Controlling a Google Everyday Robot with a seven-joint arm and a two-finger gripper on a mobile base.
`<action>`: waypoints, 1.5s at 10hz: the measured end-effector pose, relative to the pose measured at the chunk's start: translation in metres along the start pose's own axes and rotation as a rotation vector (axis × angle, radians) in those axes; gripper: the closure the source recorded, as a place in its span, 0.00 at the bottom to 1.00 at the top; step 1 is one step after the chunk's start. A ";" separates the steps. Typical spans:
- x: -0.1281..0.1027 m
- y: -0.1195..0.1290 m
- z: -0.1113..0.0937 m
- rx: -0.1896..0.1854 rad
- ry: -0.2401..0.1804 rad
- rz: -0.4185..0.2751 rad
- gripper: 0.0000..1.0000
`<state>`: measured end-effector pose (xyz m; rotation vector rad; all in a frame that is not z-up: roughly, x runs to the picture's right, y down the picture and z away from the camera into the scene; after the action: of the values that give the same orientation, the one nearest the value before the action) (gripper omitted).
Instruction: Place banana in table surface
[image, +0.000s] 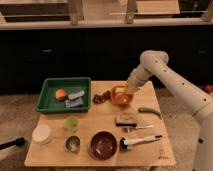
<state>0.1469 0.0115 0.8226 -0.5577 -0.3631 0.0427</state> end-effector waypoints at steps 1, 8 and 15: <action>0.001 0.002 0.002 -0.009 -0.001 -0.003 0.99; -0.021 0.007 0.011 -0.063 -0.046 -0.052 0.99; -0.042 0.012 0.025 -0.113 -0.089 -0.092 0.99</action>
<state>0.1002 0.0289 0.8220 -0.6517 -0.4794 -0.0415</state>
